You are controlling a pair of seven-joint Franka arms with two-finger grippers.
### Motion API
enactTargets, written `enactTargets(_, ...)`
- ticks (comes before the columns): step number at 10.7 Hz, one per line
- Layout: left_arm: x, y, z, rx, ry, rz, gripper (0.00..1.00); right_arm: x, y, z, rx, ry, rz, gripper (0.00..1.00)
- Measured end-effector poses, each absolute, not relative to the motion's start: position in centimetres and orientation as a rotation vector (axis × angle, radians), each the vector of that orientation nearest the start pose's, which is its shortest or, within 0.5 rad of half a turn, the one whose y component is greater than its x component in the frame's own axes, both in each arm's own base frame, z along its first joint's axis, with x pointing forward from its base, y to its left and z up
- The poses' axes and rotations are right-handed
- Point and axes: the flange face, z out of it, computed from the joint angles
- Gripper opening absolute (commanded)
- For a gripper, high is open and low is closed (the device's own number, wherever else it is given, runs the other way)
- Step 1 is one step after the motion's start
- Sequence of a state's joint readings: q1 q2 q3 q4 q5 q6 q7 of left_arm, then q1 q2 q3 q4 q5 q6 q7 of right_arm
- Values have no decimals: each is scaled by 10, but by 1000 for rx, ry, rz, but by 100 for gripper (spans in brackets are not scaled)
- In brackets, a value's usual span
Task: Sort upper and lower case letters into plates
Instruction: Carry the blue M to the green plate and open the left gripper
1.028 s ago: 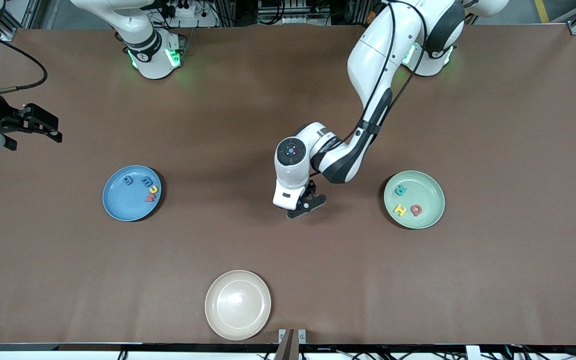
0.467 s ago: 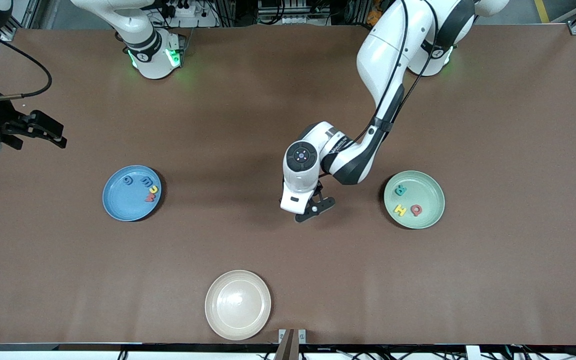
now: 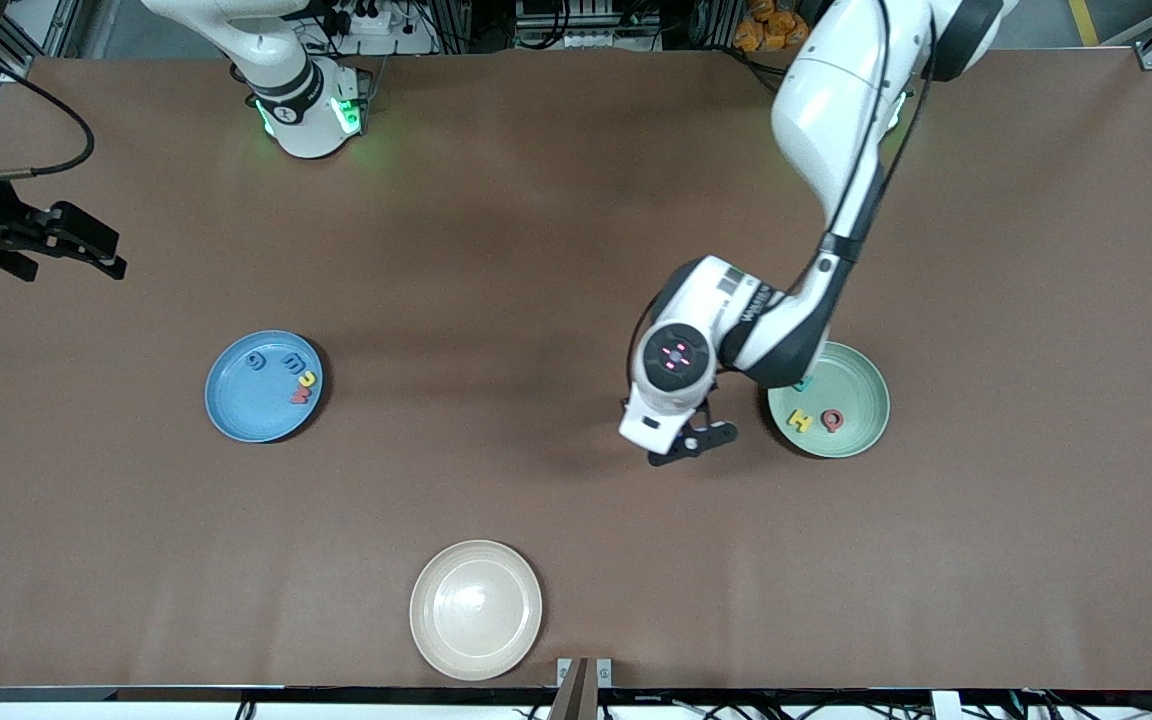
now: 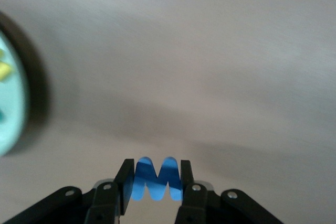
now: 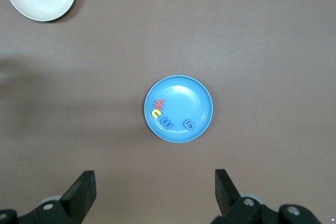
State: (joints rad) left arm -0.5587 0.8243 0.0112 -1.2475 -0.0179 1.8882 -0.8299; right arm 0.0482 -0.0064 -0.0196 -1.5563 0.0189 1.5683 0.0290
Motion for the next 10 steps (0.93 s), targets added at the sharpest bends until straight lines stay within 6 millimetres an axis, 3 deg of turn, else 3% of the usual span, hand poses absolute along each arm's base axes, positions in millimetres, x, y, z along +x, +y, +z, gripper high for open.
enactTargets(4,659,-275,245,-2996,-291,321,4,550,19,640,-3122,-2,-40,100)
enactTargets(6,655,-219,247,-2983,-222,373,4,548,17,640,-3123,4,-20,100)
enactTargets(9,627,-151,257,-3003,-173,390,8,545,12,644,-3123,19,-23,100)
enactTargets(10,618,-135,256,-3007,-182,390,45,544,12,644,-3123,20,-21,100)
